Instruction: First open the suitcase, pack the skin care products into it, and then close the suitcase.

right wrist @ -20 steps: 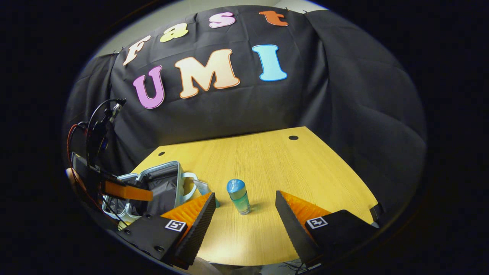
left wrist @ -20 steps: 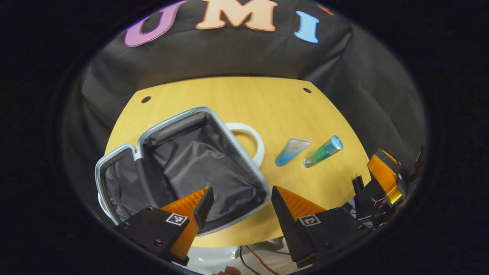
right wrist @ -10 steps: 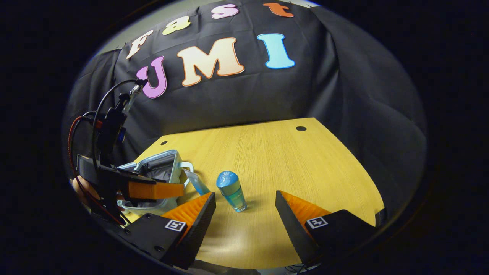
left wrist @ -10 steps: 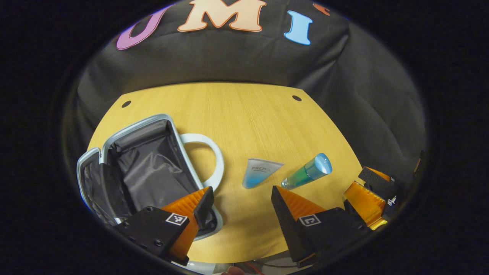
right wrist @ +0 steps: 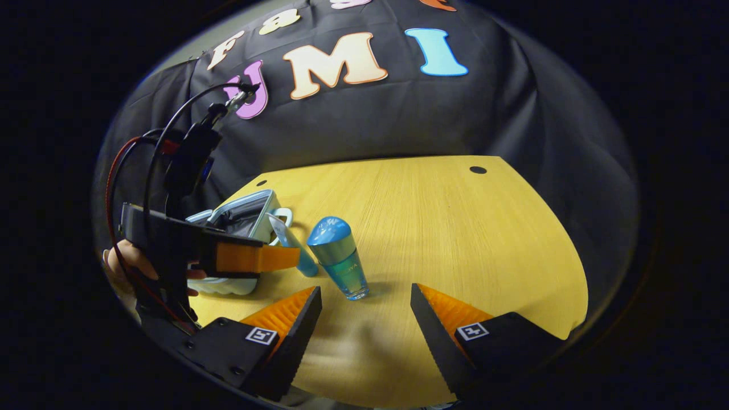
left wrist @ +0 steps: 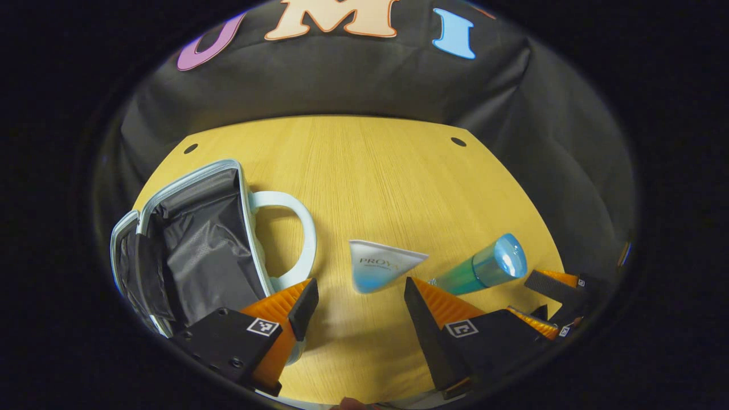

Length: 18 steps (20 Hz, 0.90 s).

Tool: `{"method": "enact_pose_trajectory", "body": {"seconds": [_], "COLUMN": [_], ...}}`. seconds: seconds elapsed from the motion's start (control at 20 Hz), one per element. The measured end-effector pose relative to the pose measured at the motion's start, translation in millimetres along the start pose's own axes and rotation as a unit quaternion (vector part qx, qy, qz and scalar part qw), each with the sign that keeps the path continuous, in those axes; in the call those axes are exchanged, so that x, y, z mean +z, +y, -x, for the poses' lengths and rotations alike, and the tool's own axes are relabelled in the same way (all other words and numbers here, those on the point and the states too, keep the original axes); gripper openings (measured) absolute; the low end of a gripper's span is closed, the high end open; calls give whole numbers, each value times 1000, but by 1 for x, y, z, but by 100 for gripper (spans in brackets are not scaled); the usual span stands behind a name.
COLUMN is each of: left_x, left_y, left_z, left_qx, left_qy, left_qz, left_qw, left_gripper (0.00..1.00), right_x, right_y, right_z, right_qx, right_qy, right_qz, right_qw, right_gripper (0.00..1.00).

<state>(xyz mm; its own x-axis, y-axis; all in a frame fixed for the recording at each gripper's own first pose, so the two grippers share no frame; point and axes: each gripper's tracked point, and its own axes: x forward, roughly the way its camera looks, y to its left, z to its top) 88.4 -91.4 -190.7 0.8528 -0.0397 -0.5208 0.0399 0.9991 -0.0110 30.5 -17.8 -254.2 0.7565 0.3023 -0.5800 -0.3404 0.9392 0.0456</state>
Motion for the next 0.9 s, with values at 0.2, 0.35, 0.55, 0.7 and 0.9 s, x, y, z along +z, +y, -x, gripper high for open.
{"method": "enact_pose_trajectory", "body": {"seconds": [0.2, 0.35, 0.55, 0.7, 0.9], "left_x": [-2, -2, -4, -5, -6], "left_y": [2, 1, 4, 3, 4], "left_z": [-15, -25, -33, -37, -34], "left_qx": [9, 9, 17, 10, -6], "left_qy": [8, 10, 12, 8, 16], "left_qz": [23, 40, 51, 53, 64], "left_qw": [1000, 999, 998, 999, 998], "left_gripper": [90, 88, 82, 70, 43], "right_x": [-8, -17, -25, -25, -22], "right_y": [6, 12, 18, 19, 17], "right_z": [-17, -28, -46, -59, -74], "right_qx": [23, 35, 49, 54, 57], "right_qy": [13, 23, 35, 37, 35], "right_qz": [20, 37, 51, 55, 40], "right_qw": [999, 998, 997, 996, 997], "right_gripper": [94, 98, 94, 99, 98]}}
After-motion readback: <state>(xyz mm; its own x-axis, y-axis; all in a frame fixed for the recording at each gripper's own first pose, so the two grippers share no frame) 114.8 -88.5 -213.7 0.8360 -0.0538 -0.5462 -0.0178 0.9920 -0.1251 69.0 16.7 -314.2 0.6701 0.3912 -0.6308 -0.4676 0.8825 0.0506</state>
